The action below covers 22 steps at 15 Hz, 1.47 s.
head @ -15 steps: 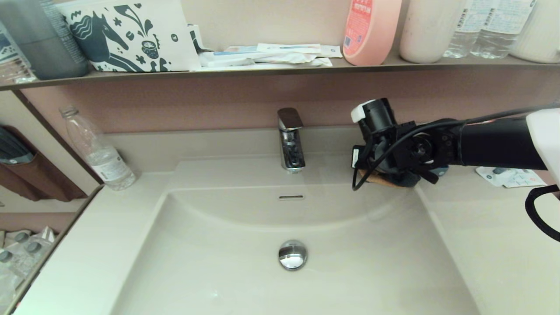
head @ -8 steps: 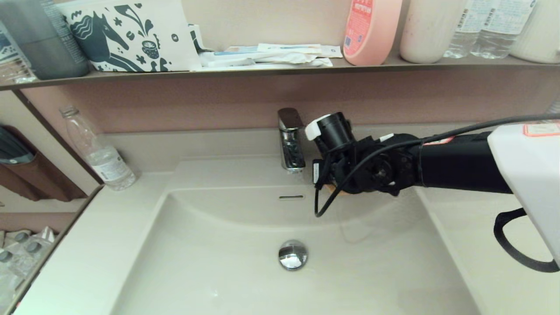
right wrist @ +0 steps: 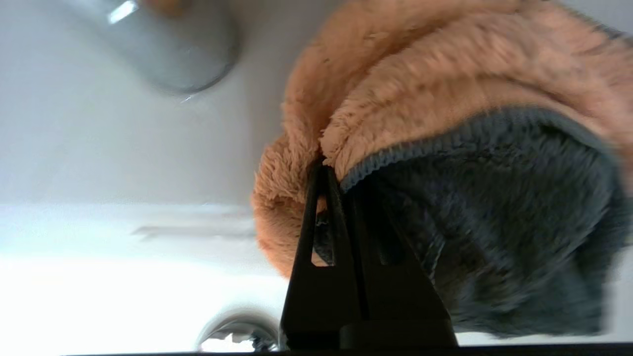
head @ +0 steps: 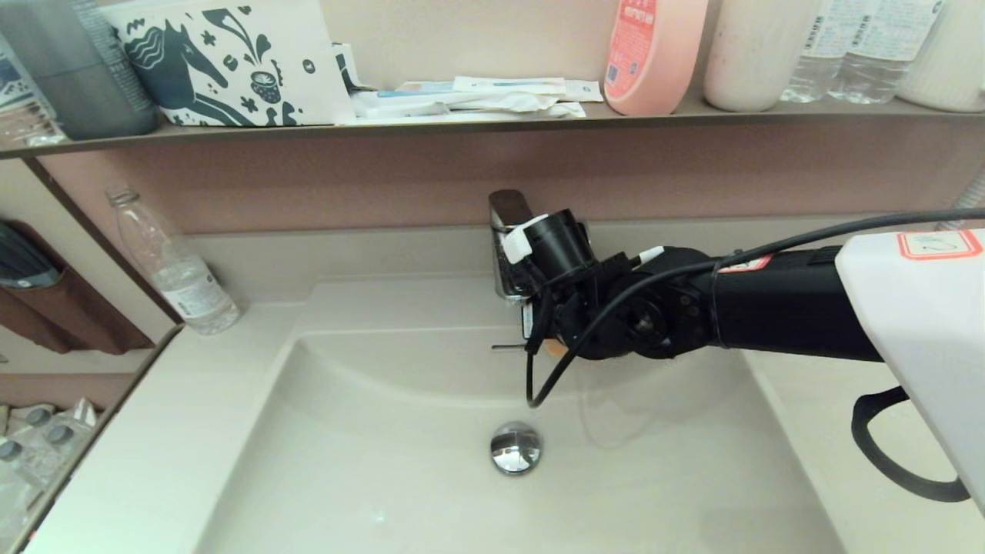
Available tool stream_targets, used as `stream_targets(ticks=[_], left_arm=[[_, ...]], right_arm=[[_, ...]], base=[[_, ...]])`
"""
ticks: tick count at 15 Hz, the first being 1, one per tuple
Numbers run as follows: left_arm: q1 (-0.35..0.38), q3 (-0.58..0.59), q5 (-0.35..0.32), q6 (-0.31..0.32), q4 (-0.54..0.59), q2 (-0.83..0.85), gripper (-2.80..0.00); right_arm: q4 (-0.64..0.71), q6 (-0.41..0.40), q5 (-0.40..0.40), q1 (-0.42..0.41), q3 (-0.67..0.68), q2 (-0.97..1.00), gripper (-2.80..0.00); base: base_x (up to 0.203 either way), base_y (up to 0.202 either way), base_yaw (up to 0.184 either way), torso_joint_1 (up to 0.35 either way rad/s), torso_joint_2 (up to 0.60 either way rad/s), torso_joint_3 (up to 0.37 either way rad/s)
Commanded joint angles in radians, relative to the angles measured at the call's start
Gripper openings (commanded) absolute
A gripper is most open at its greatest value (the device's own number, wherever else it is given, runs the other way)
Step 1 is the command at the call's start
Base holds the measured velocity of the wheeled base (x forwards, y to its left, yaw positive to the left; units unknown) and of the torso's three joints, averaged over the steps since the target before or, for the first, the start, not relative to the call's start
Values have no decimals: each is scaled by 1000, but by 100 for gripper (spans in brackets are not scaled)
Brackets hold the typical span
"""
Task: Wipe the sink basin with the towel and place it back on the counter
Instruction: Wipe the sink
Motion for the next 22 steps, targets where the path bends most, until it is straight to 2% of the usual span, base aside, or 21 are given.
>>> stream_targets(ticks=[1,9,13,16,19,22], left_arm=[[0,0,0,-1,-1,0,-280],[0,0,0,-1,-1,0,-280],[0,0,0,-1,-1,0,-280],[0,0,0,-1,-1,0,-280],[0,0,0,-1,-1,0,-280],[0,0,0,-1,-1,0,-280]], right_arm=[[2,3,-9,-32,17,-25,-280],[16,33,-30,-180,315,-222,-280],[24,39,-31,-262,355,-281,-280],[44,36,-31,-276,349,-331,-280],[188,37,-22,-271,350,-408,-280],[422,57,-15,-269,354,-528,-280]], base=[[0,0,0,0,0,0],[0,0,0,0,0,0],[0,0,0,0,0,0],[0,0,0,0,0,0],[0,0,0,0,0,0],[0,0,0,0,0,0]])
